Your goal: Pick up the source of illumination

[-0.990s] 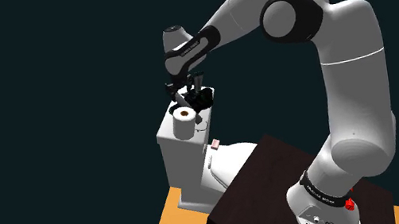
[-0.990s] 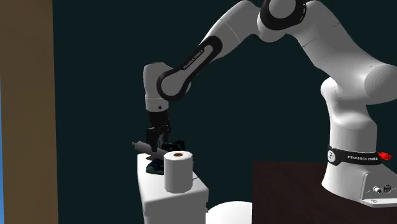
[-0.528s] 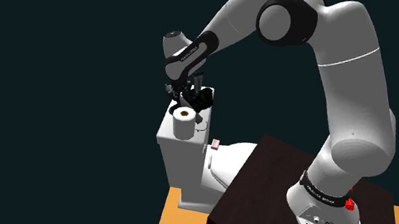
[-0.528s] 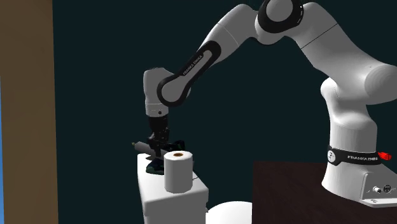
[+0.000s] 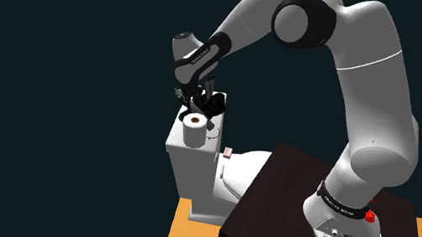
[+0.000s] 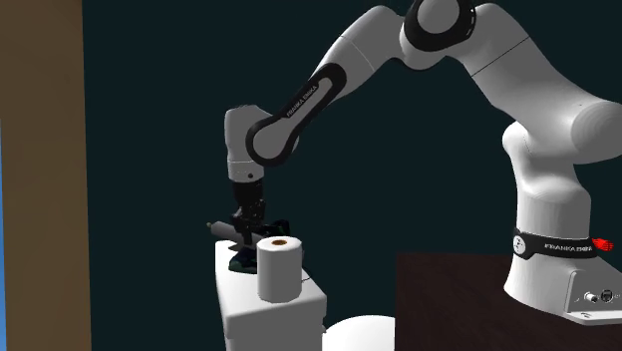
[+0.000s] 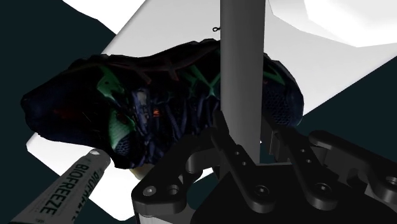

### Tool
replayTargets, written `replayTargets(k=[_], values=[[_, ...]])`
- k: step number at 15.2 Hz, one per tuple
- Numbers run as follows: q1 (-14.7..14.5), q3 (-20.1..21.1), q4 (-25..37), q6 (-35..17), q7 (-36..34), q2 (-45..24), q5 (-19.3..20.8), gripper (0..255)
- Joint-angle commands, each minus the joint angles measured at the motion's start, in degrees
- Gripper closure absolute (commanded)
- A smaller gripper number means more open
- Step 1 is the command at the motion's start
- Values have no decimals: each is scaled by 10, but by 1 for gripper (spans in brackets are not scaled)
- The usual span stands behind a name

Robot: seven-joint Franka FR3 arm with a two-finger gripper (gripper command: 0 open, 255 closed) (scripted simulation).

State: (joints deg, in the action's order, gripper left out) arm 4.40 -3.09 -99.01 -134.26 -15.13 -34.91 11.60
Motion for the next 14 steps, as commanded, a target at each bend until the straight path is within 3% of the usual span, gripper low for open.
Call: replayTargets(k=[1, 14], values=[[0, 0, 0, 8, 2, 8, -1, 255], [0, 3, 15, 80, 16, 66, -7, 255]])
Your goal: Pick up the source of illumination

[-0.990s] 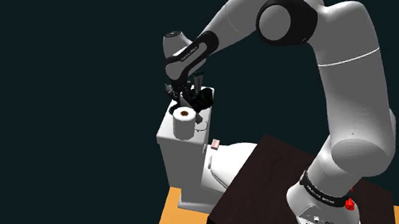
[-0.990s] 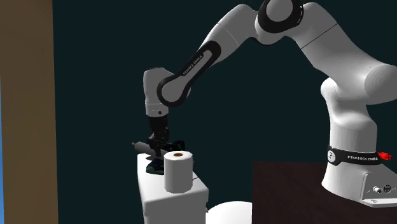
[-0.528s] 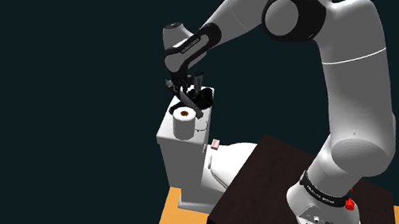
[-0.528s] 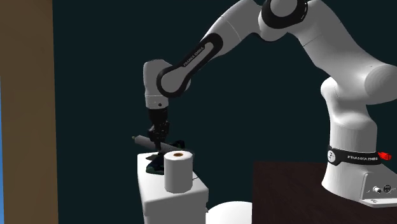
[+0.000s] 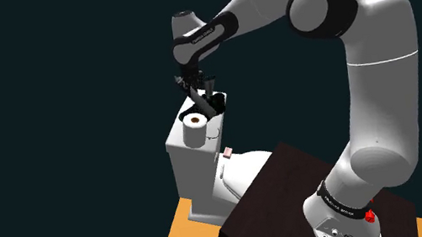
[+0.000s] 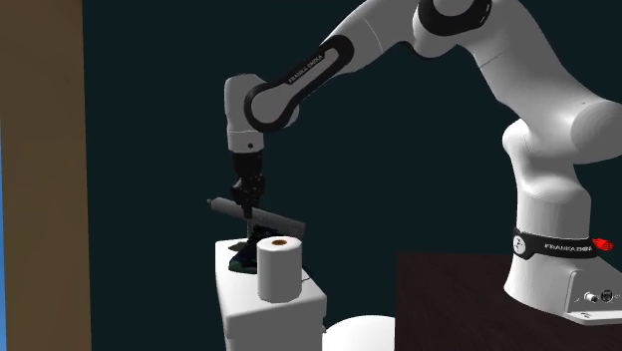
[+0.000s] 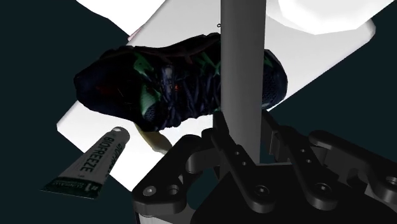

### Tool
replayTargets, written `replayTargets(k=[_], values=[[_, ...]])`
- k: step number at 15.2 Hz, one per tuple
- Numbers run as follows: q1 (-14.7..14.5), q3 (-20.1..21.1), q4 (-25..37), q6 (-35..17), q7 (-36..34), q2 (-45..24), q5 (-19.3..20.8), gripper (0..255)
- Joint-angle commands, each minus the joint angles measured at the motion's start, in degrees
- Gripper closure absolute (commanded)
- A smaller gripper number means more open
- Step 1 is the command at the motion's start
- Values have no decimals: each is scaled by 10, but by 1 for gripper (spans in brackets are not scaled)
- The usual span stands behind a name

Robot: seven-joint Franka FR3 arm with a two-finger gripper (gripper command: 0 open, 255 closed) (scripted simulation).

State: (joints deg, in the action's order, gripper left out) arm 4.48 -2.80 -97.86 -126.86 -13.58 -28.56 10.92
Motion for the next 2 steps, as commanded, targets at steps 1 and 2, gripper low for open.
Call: replayTargets(k=[1, 2], values=[[0, 0, 4, 7, 1, 4, -1, 255], [0, 0, 4, 7, 1, 3, -1, 255]])
